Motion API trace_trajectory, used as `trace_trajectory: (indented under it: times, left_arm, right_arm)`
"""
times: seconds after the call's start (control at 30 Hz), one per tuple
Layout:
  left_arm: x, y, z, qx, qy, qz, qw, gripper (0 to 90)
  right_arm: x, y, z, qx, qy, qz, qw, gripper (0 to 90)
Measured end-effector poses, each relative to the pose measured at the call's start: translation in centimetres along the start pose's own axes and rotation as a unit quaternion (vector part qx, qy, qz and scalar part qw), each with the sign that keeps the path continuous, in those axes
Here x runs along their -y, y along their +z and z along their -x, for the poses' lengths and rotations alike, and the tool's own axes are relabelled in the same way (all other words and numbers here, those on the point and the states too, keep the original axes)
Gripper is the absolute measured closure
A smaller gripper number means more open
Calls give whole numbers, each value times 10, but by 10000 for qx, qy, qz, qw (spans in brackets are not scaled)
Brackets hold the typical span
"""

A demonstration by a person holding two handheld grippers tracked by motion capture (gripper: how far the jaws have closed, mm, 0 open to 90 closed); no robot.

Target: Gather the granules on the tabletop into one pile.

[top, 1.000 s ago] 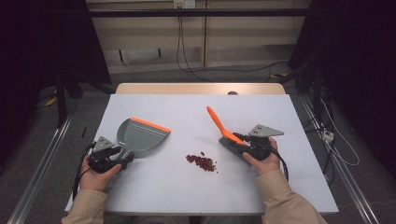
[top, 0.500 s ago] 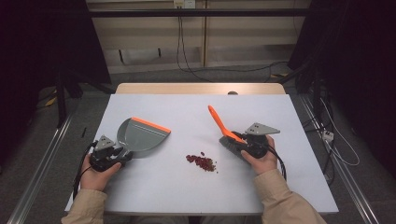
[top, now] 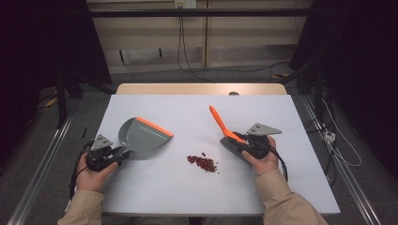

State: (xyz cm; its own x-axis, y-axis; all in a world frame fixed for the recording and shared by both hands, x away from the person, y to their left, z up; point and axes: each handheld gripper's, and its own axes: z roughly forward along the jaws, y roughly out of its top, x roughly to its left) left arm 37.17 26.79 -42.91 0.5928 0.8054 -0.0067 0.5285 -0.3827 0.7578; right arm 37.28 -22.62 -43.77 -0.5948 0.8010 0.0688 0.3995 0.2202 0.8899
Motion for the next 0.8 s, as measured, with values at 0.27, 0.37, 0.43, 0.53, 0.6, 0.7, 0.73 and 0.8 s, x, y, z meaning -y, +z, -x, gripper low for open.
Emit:
trace_trajectory:
  times: [0.27, 0.37, 0.43, 0.53, 0.6, 0.7, 0.73, 0.8]
  left_arm:
    - [-2, -4, 6, 308, 106, 117, 9994, 627]
    - [-3, -8, 7, 416, 195, 92, 9989, 627]
    - [-4, -11, 8, 478, 248, 84, 9985, 627]
    - [-4, -15, 10, 556, 353, 35, 9978, 627]
    - [-4, -16, 11, 623, 361, 55, 9974, 627]
    - [-5, -17, 12, 690, 418, 42, 9967, 627]
    - [-5, -18, 12, 703, 466, 53, 9964, 627]
    - [-6, -19, 13, 745, 540, 31, 9958, 627]
  right_arm:
    - [0, -1, 0, -15, 52, 14, 10000, 710]
    - [0, -1, 1, -9, 49, 32, 10000, 710]
    - [0, -1, 1, -8, 42, 33, 10000, 710]
    - [-1, -1, 0, 0, 40, 67, 10000, 710]
    - [-1, -2, 1, 1, 49, 81, 10000, 710]
    - [-1, -2, 2, -4, 85, 113, 9999, 710]
    - [-1, -2, 2, 5, 76, 106, 9999, 710]
    - [-1, -3, 1, 13, 77, 114, 9999, 710]
